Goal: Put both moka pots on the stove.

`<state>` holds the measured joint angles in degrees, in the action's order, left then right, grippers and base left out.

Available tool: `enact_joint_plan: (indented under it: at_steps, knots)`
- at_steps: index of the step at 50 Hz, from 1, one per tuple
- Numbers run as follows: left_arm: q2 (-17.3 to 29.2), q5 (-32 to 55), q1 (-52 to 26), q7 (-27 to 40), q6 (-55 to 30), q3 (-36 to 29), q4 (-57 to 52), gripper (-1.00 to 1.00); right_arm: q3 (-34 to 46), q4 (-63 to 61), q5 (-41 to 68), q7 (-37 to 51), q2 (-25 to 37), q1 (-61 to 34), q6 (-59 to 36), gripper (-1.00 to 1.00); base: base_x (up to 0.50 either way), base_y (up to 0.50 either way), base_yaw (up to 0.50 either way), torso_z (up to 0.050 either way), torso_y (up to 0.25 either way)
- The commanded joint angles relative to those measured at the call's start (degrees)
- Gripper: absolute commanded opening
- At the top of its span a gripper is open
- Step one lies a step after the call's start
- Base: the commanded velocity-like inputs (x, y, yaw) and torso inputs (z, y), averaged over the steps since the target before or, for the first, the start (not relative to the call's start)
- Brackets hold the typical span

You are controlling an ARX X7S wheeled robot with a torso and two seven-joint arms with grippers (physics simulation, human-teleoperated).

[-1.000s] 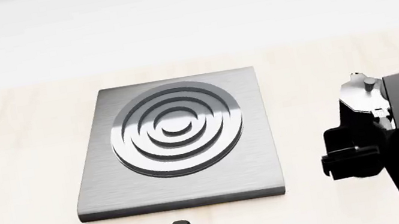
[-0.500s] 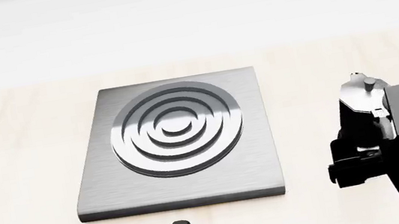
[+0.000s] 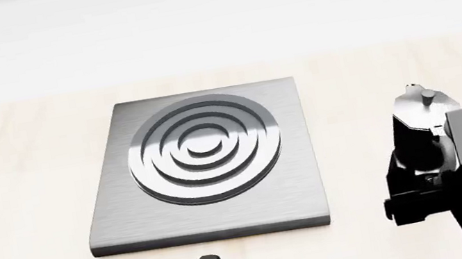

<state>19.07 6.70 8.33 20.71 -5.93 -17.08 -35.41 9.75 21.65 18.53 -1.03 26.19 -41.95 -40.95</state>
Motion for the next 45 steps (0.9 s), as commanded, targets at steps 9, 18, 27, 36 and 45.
enact_joint_plan:
  at_steps: [9,18,27,36,45]
  knots:
    - [0.4,0.1,-0.1,0.5,-0.2,-0.3,-0.3,1.0,0.7,1.8,-0.5,-0.2,-0.2,0.3,1.3,-1.0,0.0,0.0,0.0,0.0,0.0]
    - [0.5,0.2,-0.2,0.6,0.1,-0.6,0.1,1.0,1.1,1.7,-0.5,-0.3,-0.2,0.4,1.5,-1.0,0.0,0.0,0.0,0.0,0.0]
    - [0.6,0.2,-0.3,0.8,0.1,-0.8,0.2,1.0,1.1,0.1,-0.3,0.0,-0.2,0.8,1.0,-1.0,0.0,0.0,0.0,0.0,0.0]
    - [0.8,0.4,-0.3,0.9,0.2,-0.9,0.3,1.0,0.3,-8.4,1.0,1.2,0.8,1.4,-2.7,-1.0,0.0,0.0,0.0,0.0,0.0]
    - [0.9,0.3,-0.4,1.1,0.1,-1.2,0.3,1.0,-1.0,-17.5,2.8,2.6,1.8,1.6,-6.7,-1.0,0.0,0.0,0.0,0.0,0.0]
